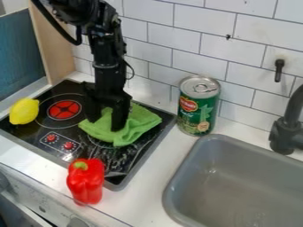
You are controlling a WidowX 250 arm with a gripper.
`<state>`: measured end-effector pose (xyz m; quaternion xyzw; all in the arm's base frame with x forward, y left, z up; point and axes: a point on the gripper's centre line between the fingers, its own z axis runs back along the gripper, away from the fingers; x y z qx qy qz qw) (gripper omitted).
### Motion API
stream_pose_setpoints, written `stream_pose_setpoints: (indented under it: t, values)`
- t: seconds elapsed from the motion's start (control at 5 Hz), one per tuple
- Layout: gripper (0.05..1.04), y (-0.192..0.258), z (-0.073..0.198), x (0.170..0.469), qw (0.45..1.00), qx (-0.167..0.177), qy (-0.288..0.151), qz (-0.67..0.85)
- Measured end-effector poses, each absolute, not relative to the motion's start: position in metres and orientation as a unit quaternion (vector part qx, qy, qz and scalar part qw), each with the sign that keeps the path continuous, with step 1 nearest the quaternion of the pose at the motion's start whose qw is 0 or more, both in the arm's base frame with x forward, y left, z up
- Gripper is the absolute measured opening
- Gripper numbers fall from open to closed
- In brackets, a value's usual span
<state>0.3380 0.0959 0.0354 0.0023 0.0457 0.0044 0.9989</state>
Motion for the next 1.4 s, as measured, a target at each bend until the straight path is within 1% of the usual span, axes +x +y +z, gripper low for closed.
stream_pose_setpoints:
  t: [0.2,0.4,0.6,0.8,1.0,1.2,1.4]
  values:
    - [1.008,0.119,0.041,0.352,0.999,0.026,0.044,0.007]
    - [1.008,0.154,0.053,0.348,0.997,0.062,0.046,0.029]
    - [1.008,0.167,0.060,0.334,0.993,0.095,0.055,0.052]
    - [1.008,0.171,0.067,0.334,0.991,0.105,0.048,0.061]
    - [1.008,0.168,0.065,0.327,0.991,0.103,0.056,0.066]
    - [1.008,0.162,0.088,0.321,0.992,0.102,0.025,0.066]
    - [1.008,0.149,0.121,0.307,0.994,0.090,-0.008,0.059]
